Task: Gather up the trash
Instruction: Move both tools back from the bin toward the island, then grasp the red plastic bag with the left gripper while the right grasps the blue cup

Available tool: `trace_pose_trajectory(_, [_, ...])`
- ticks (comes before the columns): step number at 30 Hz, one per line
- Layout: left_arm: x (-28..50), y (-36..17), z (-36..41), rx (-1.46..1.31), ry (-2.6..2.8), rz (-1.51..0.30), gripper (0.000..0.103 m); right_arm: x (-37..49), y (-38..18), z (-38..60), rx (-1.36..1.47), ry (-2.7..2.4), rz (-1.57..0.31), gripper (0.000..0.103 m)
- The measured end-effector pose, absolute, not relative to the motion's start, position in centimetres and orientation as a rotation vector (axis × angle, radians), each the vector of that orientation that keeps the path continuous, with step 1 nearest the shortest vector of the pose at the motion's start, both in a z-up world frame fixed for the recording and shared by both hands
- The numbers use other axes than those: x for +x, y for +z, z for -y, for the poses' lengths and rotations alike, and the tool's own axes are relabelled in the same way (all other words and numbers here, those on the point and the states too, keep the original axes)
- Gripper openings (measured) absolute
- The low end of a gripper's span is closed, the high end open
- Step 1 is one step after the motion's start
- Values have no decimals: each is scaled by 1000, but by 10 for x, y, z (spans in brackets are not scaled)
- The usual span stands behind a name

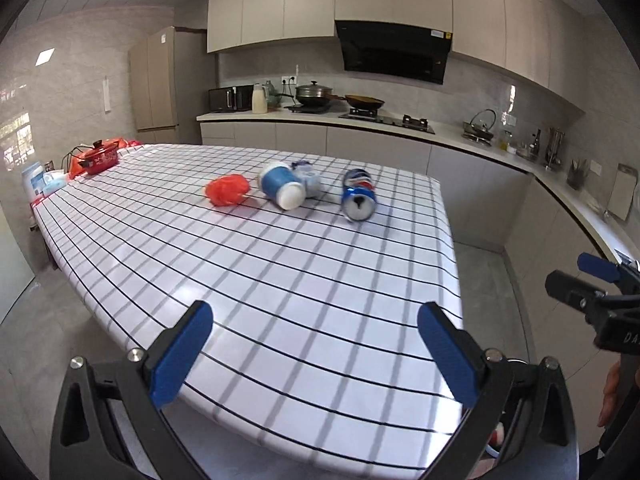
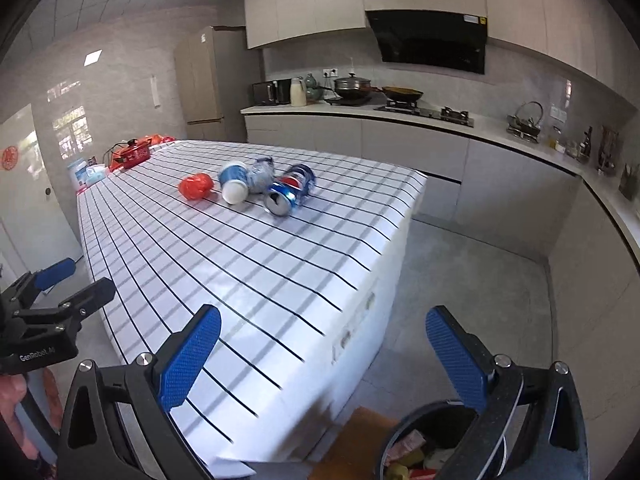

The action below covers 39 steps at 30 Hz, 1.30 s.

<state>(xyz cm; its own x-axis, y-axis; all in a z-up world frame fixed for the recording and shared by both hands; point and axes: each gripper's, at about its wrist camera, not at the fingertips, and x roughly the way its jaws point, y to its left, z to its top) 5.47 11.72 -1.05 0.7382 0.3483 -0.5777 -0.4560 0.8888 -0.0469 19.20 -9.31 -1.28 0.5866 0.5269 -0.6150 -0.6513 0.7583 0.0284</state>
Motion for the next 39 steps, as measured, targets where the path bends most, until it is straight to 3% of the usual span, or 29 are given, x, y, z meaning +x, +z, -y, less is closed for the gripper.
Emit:
trace_pose_trajectory(15, [95, -23, -243, -206, 402, -632, 97, 232, 1, -38, -195, 677, -622, 103])
trace_pose_trajectory(19, [109, -29, -274, -207, 392, -649, 93, 245, -3, -77, -202, 693, -635, 95])
trace_pose_trajectory(39, [189, -54, -362, -231, 327, -679, 91, 328, -37, -160, -204, 614, -714, 83])
